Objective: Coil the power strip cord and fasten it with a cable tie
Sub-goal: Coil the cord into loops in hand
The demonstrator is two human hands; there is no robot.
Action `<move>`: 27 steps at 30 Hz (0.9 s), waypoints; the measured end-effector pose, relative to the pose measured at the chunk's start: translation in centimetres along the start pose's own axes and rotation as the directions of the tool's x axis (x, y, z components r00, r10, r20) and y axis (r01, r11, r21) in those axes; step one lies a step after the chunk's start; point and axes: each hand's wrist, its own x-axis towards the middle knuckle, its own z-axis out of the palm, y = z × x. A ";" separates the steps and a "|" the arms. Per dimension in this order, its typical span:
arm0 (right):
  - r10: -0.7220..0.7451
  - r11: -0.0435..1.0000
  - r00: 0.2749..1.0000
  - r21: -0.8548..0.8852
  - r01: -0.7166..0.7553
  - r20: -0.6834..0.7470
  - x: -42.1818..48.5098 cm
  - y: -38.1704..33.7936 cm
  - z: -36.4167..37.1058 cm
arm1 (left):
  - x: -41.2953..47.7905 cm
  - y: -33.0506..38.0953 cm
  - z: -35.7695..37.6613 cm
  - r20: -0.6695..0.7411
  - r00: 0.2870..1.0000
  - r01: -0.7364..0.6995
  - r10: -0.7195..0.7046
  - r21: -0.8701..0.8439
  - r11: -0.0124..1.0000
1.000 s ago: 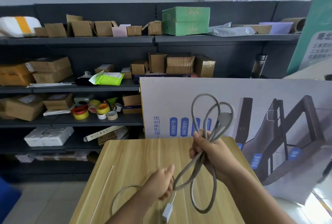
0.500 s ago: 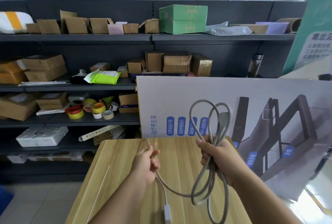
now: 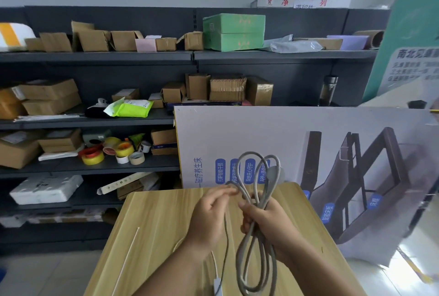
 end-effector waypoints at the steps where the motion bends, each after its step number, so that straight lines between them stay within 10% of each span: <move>1: -0.007 1.000 1.000 -0.022 0.007 0.002 -0.1 -0.1 -0.4 | 0.3 -0.4 -0.5 -0.060 0.998 0.001 0.001 0.036 0.999; 4: -0.050 0.999 0.993 0.027 0.047 0.109 -0.5 -1.2 -1.0 | 1.9 -2.8 -1.5 -0.147 0.984 0.112 -0.103 0.053 0.992; 8: -0.135 0.987 0.950 0.119 0.105 0.282 -1.4 -3.6 -1.1 | 3.1 -6.5 -1.0 0.174 0.926 0.319 -0.335 0.115 0.941; 18: -0.218 0.971 0.974 0.081 0.223 -0.066 -1.4 -4.6 -4.2 | 0.8 -8.2 -1.7 0.281 0.940 0.130 -0.196 0.238 0.963; 27: -0.106 0.971 0.993 -0.209 0.115 0.052 -1.8 -1.8 -0.9 | 0.5 0.8 0.5 0.070 0.996 0.068 -0.059 -0.141 0.988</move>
